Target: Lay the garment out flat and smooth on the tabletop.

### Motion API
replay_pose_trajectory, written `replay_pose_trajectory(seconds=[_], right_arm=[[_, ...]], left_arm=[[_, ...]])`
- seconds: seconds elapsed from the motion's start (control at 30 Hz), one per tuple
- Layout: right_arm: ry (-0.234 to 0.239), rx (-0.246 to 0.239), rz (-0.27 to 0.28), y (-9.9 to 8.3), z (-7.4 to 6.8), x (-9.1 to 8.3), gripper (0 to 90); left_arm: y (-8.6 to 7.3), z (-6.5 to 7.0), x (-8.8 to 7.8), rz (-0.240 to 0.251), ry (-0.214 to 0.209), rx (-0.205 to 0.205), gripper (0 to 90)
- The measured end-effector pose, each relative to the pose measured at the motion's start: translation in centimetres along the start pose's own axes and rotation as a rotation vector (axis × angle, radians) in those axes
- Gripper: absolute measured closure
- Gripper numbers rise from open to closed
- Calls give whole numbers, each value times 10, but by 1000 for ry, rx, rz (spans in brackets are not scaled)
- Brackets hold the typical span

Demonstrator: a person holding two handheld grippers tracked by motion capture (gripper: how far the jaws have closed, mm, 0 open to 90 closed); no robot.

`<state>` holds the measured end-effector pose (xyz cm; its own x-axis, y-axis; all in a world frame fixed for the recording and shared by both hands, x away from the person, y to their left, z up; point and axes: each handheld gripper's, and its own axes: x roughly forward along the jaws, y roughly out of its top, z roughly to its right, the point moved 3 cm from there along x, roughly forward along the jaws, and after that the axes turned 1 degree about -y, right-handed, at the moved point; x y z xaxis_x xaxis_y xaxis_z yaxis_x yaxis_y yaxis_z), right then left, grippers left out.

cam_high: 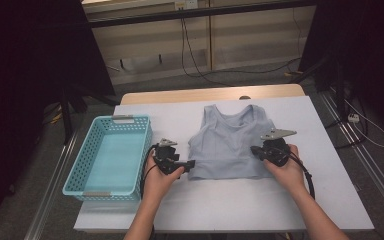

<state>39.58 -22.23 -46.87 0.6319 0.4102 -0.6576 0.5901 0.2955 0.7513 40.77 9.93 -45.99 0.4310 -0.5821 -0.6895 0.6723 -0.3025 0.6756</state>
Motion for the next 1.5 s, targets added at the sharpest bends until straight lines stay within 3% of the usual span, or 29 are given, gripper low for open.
replay_pose_trajectory(seconds=[0.17,0.27,0.37,0.53,0.67,0.77,0.87,0.93,1.17,1.4,1.5], right_arm=[[16,-8,5,2,-4,0,900],[41,-6,7,2,-11,-1,782],[67,-12,31,5,-19,-4,727],[128,-50,47,11,-35,-8,715],[70,-117,-17,9,-45,3,670],[63,-91,-42,6,-43,12,789],[65,-98,-58,5,-42,18,834],[79,-78,-59,7,-40,17,845],[61,-32,39,22,-22,1,852],[14,-8,26,17,-11,20,848],[37,-8,-8,13,-14,27,840]], left_arm=[[-2,0,-2,1,-1,-8,301],[-2,0,-3,0,-3,-7,301],[-2,2,-2,-1,-7,-1,299],[-2,3,1,-5,-7,0,286],[-3,3,2,-14,-8,1,283],[-3,2,1,-12,-15,-8,289],[-3,-1,-1,-14,-14,-8,288],[-5,-1,-2,-20,-11,-13,287],[-6,-2,-6,-6,-14,-22,282],[-9,-2,-10,-10,-17,-29,274],[-10,-3,-11,-6,-18,-34,275]])
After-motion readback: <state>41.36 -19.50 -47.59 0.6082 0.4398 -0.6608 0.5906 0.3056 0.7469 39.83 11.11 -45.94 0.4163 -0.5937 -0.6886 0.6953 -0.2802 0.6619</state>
